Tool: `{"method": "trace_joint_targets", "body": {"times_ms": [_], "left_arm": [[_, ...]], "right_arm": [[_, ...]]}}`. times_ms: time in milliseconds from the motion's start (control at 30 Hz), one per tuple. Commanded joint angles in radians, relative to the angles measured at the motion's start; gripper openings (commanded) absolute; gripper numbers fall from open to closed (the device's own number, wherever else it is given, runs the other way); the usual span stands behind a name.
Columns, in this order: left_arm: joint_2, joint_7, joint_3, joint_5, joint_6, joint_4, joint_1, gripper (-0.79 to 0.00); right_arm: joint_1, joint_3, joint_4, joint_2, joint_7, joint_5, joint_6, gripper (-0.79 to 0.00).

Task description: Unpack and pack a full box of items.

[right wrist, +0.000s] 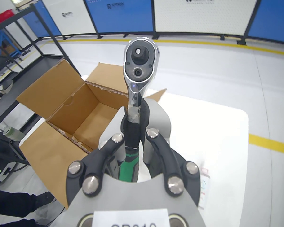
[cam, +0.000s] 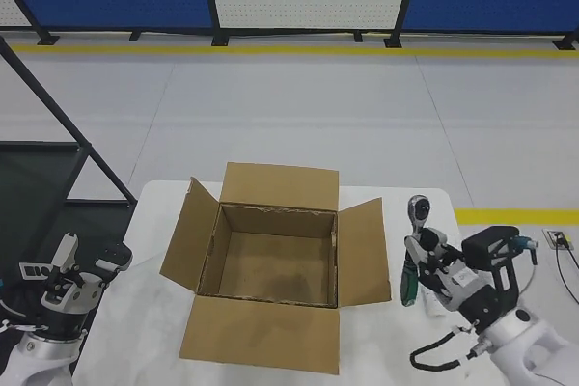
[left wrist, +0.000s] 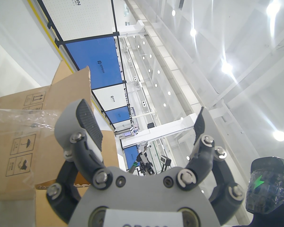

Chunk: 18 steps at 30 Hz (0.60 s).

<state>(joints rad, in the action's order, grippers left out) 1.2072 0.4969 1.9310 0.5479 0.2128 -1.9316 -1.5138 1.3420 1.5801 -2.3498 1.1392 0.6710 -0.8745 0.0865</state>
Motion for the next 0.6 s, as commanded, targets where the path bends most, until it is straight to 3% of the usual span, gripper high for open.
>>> {"method": "trace_joint_targets", "body": {"times_ms": [0,267,567], "left_arm": [[0.0,0.0,0.0,0.0,0.0,0.0,0.0,0.0],[0.0,0.0,0.0,0.0,0.0,0.0,0.0,0.0],[0.0,0.0,0.0,0.0,0.0,0.0,0.0,0.0]], "right_arm": [[-0.047,-0.075,0.0,0.001,0.009,-0.037,0.017,-0.785],[-0.263,-0.419,0.028,0.028,0.127,-0.246,-0.108,-0.785],[-0.582,-0.763,0.355,0.113,0.168,-0.357,-0.236,-0.785]]}}
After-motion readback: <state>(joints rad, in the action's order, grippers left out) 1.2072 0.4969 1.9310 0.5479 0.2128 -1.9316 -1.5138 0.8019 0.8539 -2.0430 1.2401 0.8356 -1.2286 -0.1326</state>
